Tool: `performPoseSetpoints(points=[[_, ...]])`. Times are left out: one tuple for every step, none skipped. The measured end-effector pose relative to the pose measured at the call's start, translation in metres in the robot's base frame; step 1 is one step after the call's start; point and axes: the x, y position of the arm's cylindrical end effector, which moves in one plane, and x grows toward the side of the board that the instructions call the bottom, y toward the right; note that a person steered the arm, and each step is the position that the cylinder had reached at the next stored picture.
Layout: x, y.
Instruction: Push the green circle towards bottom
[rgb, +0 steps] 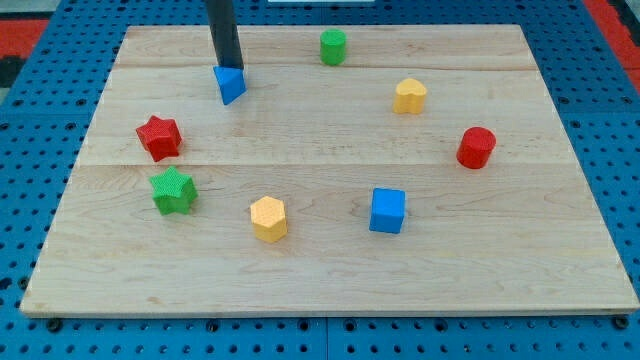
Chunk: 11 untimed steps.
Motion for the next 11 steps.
performPoseSetpoints(points=[[-0.064, 0.003], [-0.088, 0.036], [-0.081, 0.082], [-0.085, 0.114], [-0.051, 0.126], [-0.021, 0.129], [-0.046, 0.129], [-0.041, 0.17], [-0.015, 0.188], [-0.014, 0.188], [-0.018, 0.188]])
